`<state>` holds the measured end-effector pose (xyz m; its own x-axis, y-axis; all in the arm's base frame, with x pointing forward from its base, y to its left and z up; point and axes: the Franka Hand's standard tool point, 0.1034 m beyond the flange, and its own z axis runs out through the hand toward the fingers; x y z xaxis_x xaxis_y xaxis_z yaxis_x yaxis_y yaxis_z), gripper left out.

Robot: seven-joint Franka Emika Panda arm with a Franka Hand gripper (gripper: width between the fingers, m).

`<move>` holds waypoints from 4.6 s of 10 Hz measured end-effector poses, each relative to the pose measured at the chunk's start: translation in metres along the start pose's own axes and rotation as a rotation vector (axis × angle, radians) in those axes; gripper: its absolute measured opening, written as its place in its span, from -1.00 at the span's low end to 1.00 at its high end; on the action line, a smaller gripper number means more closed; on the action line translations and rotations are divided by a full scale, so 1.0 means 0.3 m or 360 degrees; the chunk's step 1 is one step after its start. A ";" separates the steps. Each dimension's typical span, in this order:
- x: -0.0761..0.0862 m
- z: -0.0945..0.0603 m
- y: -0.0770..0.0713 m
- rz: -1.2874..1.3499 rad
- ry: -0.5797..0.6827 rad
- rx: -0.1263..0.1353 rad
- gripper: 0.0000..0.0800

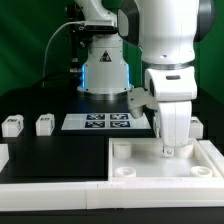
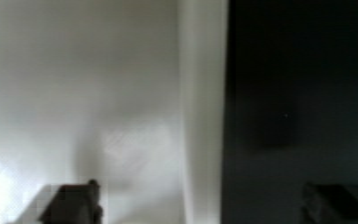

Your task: Assemble one leg

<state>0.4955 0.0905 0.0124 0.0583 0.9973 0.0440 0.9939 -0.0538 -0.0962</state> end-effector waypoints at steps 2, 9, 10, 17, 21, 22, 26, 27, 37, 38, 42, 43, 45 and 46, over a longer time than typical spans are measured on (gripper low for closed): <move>-0.002 0.001 0.000 0.0002 0.0000 0.0001 0.60; -0.004 -0.022 -0.011 0.0047 -0.0005 -0.0010 0.62; 0.009 -0.051 -0.028 0.0118 -0.0011 -0.0024 0.62; 0.045 -0.119 -0.077 0.0449 -0.0014 -0.0057 0.62; 0.051 -0.103 -0.091 0.1170 0.0043 -0.0065 0.62; 0.067 -0.100 -0.095 0.1370 0.0065 -0.0068 0.62; 0.168 -0.083 -0.140 0.1921 0.0106 -0.0054 0.62; 0.218 -0.075 -0.155 0.2017 0.0126 -0.0060 0.62; 0.246 -0.050 -0.229 0.2127 -0.0427 0.0351 0.62; 0.249 -0.049 -0.234 0.2108 -0.0559 0.0454 0.62; 0.255 -0.032 -0.232 0.2116 -0.0697 0.0561 0.62; 0.254 -0.025 -0.237 0.2135 -0.0708 0.0562 0.62; 0.249 -0.017 -0.249 0.2126 -0.0755 0.0598 0.62; 0.249 -0.017 -0.250 0.2125 -0.0756 0.0599 0.62</move>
Offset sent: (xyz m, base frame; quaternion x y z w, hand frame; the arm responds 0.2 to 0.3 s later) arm 0.0000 0.0000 0.0000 0.0000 0.0000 0.0000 1.0000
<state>0.4258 0.1687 0.0280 0.7858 0.1440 -0.6015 0.1406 -0.9886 -0.0531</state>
